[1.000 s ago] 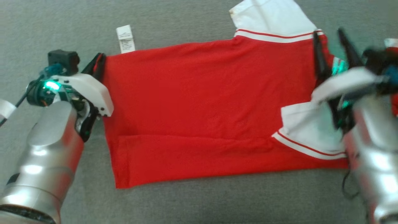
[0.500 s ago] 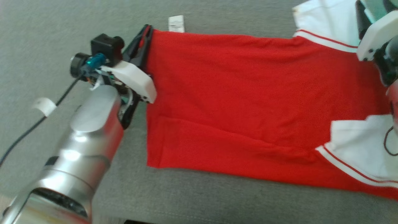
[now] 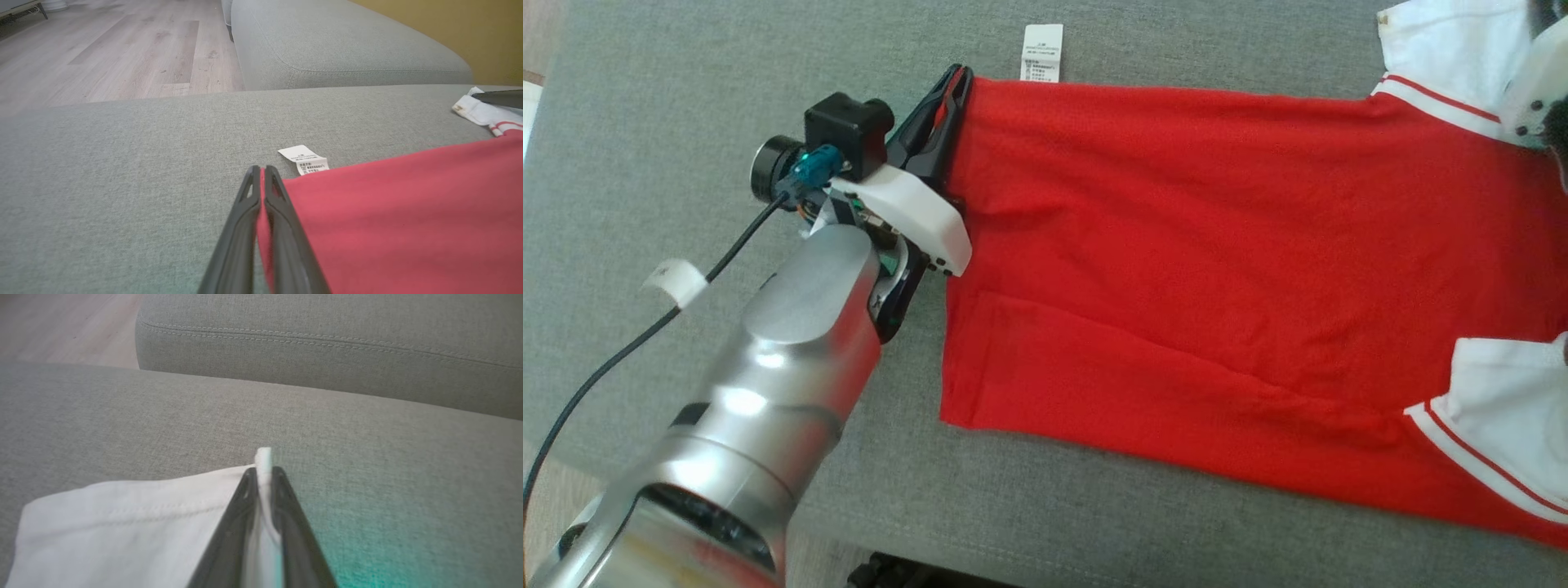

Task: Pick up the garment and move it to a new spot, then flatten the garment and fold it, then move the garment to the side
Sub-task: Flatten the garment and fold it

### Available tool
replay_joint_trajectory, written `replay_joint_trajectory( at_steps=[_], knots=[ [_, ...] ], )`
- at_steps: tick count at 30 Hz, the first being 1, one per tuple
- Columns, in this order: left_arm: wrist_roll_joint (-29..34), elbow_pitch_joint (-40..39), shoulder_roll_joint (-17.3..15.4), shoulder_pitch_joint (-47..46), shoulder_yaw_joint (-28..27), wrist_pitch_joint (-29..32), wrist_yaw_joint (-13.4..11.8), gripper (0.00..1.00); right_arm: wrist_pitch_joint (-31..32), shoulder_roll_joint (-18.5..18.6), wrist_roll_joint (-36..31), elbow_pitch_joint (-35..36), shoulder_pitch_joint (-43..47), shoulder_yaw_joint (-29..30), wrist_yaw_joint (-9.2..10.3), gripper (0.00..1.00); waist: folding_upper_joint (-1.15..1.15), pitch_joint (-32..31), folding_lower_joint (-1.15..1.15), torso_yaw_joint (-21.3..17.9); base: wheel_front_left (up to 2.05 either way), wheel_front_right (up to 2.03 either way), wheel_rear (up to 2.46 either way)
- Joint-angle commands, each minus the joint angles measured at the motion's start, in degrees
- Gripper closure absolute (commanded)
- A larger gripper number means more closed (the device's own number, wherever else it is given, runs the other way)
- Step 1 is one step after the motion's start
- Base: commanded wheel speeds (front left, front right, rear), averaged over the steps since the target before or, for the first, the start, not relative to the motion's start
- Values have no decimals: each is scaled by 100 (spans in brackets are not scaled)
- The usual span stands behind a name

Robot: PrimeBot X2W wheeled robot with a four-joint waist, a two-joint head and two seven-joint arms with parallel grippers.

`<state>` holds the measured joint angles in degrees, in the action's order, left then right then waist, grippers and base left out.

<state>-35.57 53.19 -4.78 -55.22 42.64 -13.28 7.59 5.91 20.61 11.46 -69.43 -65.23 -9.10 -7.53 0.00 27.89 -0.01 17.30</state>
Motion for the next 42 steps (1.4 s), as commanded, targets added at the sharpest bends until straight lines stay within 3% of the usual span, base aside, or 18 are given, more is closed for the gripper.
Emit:
replay_joint_trajectory(
  at_steps=[1,4,10,15,26,34,35,36,37,38,42],
  knots=[
    [-75,-65,-203,-233,-99,-86,-10,100,-188,-35,-33,11,-24,10,4,100,0,-14,1,-19,0,0,0],
    [-98,-42,-231,-250,-116,-119,-10,100,-539,-27,-76,45,-86,65,4,100,0,-35,1,-48,0,0,0],
    [37,-320,-396,-148,-478,-168,-106,100,-1844,-218,-14,214,-122,382,4,100,0,-223,1,-257,0,0,0],
    [425,-908,-640,461,-914,-170,-215,100,-2080,-487,382,768,351,400,4,100,0,-512,1,-602,0,0,0],
    [1557,-1944,-974,2256,-1905,-171,-399,100,-2089,-657,1713,3532,3277,394,4,100,0,-1153,1,-1368,0,0,0],
    [2104,-2512,-773,3553,-2715,-172,-462,100,-2090,-1098,2048,4030,4894,469,4,100,0,-1575,1,-1592,0,0,0],
    [2148,-2530,-718,3666,-2794,-172,-448,85,-2090,-1139,2051,3986,4988,469,4,100,0,-1620,1,-1595,0,0,0],
    [2199,-2541,-666,3768,-2866,-172,-436,55,-2090,-1178,2051,3926,5056,480,4,100,0,-1660,1,-1599,0,0,0],
    [2246,-2537,-623,3855,-2937,-172,-430,2,-2090,-1208,2036,3861,5095,499,4,69,0,-1689,1,-1605,0,0,0],
    [2282,-2532,-571,3930,-3014,-172,-423,0,-2090,-1225,1986,3795,5110,517,4,0,0,-1722,1,-1608,0,0,0],
    [2511,-2755,-370,4227,-3367,-172,-557,0,-2090,-1273,1554,3901,5055,721,4,0,0,-1855,1,-1602,0,0,0]
  ],
)
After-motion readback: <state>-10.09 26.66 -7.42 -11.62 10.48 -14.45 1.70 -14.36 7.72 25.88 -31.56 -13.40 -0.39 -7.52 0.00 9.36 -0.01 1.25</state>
